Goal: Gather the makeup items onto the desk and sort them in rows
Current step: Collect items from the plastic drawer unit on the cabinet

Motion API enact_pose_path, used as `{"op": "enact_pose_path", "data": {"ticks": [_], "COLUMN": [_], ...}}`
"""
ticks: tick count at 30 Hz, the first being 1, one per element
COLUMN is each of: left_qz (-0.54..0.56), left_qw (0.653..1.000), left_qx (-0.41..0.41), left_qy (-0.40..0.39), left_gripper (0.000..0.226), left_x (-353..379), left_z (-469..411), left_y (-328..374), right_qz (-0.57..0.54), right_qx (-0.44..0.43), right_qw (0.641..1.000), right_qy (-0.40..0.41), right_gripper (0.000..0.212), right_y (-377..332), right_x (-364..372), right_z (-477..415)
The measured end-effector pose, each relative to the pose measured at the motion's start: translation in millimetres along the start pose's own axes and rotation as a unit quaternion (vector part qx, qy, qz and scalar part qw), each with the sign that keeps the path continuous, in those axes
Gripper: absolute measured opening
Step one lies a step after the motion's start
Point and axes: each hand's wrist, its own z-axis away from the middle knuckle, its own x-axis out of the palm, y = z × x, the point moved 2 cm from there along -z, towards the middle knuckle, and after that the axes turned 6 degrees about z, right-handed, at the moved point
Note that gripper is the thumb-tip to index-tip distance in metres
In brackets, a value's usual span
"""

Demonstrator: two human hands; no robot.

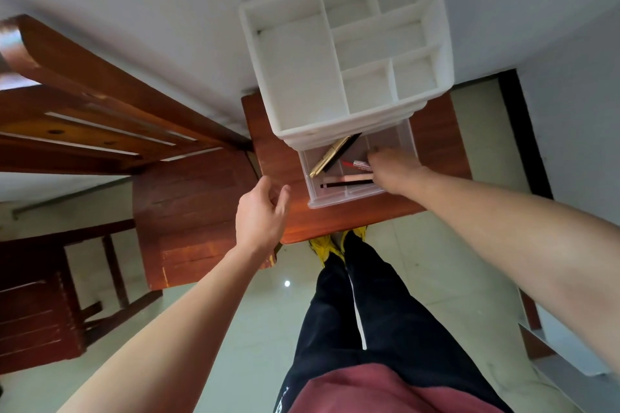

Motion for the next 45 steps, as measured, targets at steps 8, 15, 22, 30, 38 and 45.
{"op": "enact_pose_path", "data": {"ticks": [8, 15, 22, 30, 38, 45], "left_qz": [-0.129, -0.258, -0.329, -0.356, -0.303, -0.234], "left_qw": [0.983, 0.951, 0.922, 0.906, 0.900, 0.935], "left_qx": [0.098, 0.080, 0.132, 0.128, 0.215, 0.192], "left_qy": [-0.089, -0.150, -0.158, -0.191, -0.228, -0.187], "left_gripper": [0.016, 0.043, 0.040, 0.043, 0.045, 0.031], "left_x": [35, 97, 138, 131, 94, 51], "left_z": [-37, -59, -74, -86, -67, -52], "left_y": [38, 54, 55, 47, 54, 36], "right_qz": [-0.076, -0.149, -0.224, -0.164, -0.074, -0.076], "right_qx": [0.008, 0.056, 0.105, 0.056, -0.054, -0.043], "right_qw": [0.997, 0.985, 0.967, 0.982, 0.995, 0.996], "right_qy": [0.022, 0.063, 0.063, 0.077, 0.040, -0.016], "right_gripper": [0.020, 0.028, 0.015, 0.011, 0.013, 0.024], "right_y": [18, 49, 72, 61, 19, -11], "right_x": [-20, -10, 21, 4, -15, -10], "right_z": [25, 77, 93, 73, 24, -2]}}
